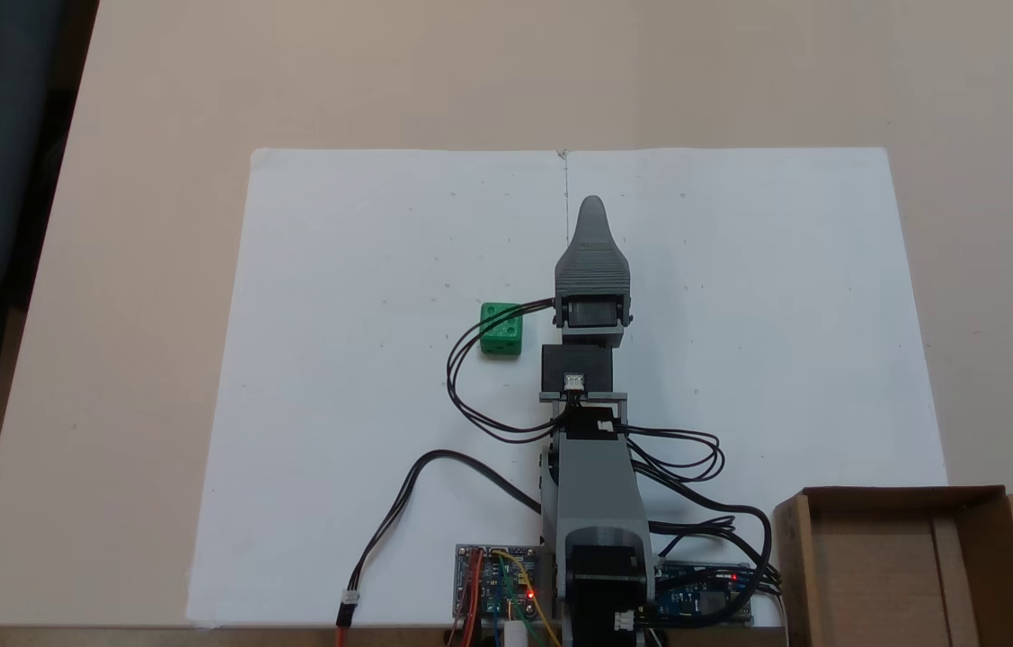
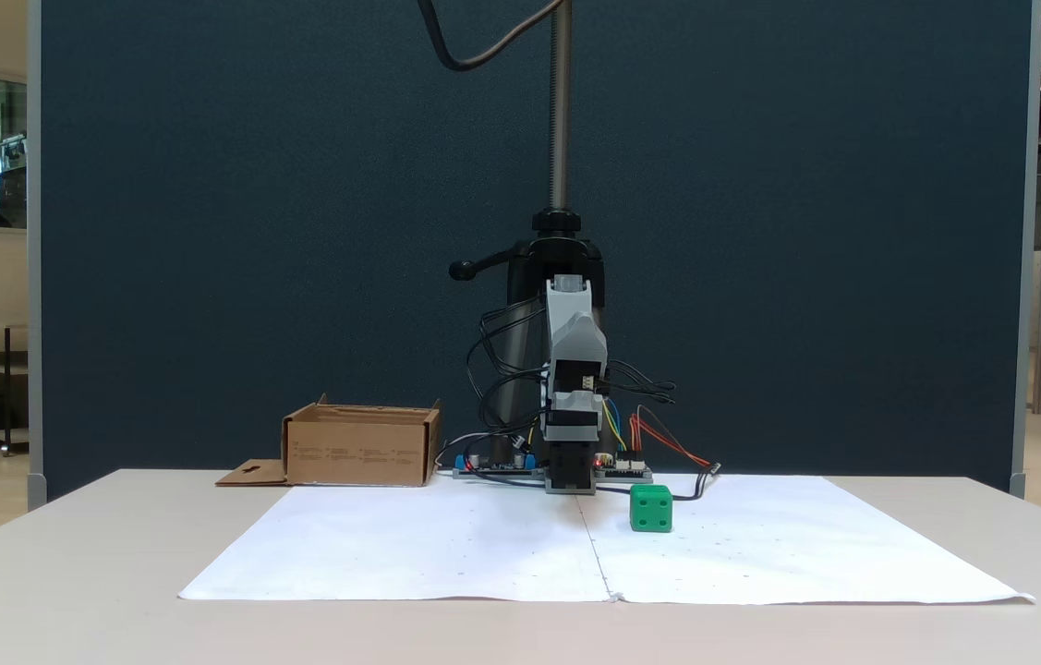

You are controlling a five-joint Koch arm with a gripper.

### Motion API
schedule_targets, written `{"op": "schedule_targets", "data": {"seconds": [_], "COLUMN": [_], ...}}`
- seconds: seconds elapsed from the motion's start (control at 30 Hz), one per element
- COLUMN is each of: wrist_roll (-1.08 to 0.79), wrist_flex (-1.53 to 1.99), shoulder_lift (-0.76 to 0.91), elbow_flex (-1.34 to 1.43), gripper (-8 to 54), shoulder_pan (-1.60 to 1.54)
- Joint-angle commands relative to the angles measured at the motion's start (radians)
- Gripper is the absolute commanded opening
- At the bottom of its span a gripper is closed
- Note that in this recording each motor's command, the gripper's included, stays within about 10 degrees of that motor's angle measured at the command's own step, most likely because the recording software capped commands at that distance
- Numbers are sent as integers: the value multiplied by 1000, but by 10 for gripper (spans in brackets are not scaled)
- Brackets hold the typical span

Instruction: Grasp a green dice and put it in the bin.

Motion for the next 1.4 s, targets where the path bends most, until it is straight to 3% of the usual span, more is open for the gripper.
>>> {"op": "schedule_targets", "data": {"seconds": [0.0,0.57,1.2,1.37], "wrist_roll": [-61,-63,-60,25], "wrist_flex": [-20,109,1406,1702], "shoulder_lift": [109,107,106,104], "elbow_flex": [57,-18,-673,-854], "gripper": [430,421,421,421], "shoulder_pan": [9,12,6,-28]}}
